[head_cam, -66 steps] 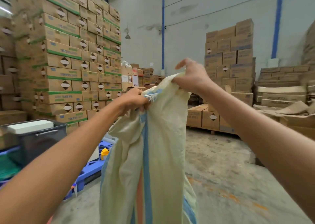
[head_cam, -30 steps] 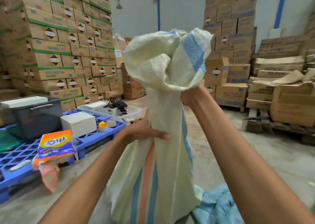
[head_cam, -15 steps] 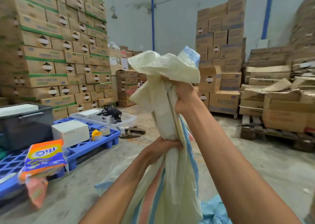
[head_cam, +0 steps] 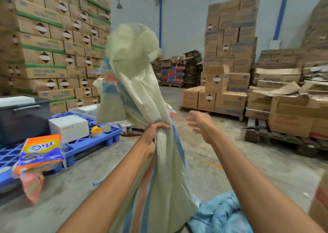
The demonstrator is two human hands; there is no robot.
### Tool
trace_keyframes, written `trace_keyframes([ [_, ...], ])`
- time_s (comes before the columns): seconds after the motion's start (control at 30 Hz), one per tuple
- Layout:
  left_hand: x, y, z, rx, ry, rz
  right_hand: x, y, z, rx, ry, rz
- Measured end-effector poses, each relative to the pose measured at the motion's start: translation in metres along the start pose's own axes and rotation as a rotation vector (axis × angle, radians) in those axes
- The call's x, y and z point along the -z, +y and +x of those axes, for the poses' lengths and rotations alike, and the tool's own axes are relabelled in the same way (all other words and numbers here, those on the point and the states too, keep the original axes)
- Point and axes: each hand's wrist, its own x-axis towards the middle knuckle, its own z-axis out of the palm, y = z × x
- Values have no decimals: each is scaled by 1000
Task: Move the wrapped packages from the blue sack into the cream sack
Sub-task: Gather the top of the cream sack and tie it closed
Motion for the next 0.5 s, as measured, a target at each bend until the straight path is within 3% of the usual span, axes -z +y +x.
trace_keyframes([
  [0.13, 11, 20, 2, -83, 18, 28, -16, 52, -12, -42, -529, -419],
  [0.2, 10, 30, 3, -152, 22, 83, -36, 60, -22, -65, -704, -420],
  [0.27, 11, 39, 5, -252, 107, 115, -65, 62, -24, 10, -652, -419],
  [0.37, 13, 47, 1, -372, 127, 175, -109, 64, -16, 148, -323, -385],
  [0.43, 15, 51, -3, -370, 94, 204, -132, 65, -13, 189, -287, -308],
  [0.5, 22, 57, 2, -484, 98, 292, -150, 65, -10, 221, -259, -209],
])
